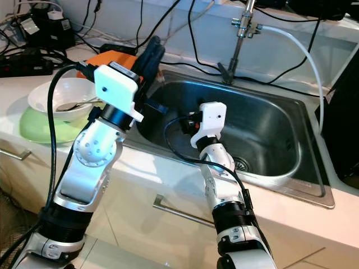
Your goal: Kitchen organization
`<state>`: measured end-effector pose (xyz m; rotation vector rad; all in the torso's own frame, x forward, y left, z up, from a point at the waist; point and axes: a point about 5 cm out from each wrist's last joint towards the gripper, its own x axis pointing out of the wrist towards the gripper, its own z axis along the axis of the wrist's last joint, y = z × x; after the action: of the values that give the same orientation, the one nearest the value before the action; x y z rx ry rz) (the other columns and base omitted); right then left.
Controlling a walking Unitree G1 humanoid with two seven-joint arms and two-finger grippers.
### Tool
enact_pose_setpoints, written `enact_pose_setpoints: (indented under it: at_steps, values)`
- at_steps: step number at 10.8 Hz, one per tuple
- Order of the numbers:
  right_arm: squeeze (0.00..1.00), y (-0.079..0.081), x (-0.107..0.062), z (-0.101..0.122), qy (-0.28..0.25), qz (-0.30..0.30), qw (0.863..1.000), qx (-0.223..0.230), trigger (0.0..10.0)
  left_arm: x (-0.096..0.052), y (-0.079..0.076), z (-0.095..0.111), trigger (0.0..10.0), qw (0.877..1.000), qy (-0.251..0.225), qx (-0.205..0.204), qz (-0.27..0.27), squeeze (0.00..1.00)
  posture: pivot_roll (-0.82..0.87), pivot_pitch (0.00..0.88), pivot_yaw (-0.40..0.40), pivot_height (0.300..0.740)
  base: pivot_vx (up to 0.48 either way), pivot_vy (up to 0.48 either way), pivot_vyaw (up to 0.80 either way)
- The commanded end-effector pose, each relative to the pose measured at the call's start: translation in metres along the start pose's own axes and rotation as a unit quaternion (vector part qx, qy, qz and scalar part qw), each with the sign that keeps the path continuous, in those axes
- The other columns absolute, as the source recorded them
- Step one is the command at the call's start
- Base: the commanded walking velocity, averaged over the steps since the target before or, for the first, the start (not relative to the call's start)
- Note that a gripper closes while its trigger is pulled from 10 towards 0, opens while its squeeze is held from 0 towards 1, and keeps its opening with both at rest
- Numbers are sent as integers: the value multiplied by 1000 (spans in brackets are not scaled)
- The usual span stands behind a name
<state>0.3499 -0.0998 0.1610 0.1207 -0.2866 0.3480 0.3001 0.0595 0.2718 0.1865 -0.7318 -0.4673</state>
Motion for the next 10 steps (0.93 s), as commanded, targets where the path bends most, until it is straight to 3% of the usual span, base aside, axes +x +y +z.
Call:
enact_pose_setpoints:
  at_steps: [1,2,3,5,9,10]
  values:
    - [1000,0,-1,6,-18,13,1000,1,10000,4,1,6,10000,1000,-11,-6,-8,0,215,0,-47,740,0,0,0]
    - [1000,3,-1,7,-22,24,999,6,10000,4,-1,4,10000,1000,-5,-25,-13,0,213,0,-46,740,0,0,0]
    - [0,6,-1,8,-24,30,999,8,10000,4,-3,2,10000,998,3,-67,-13,0,211,0,-45,740,0,0,0]
    - [0,9,-1,7,-23,37,999,11,10000,2,-1,-2,10000,992,11,-125,-9,0,214,0,-45,740,0,0,0]
    - [0,10,-1,7,-23,41,999,14,10000,-1,-2,-7,10000,983,32,-180,-17,0,213,0,-45,740,0,0,0]
    - [0,11,-1,7,-21,41,999,14,10000,-3,-5,-10,10000,974,44,-220,-29,0,216,0,-47,740,0,0,0]
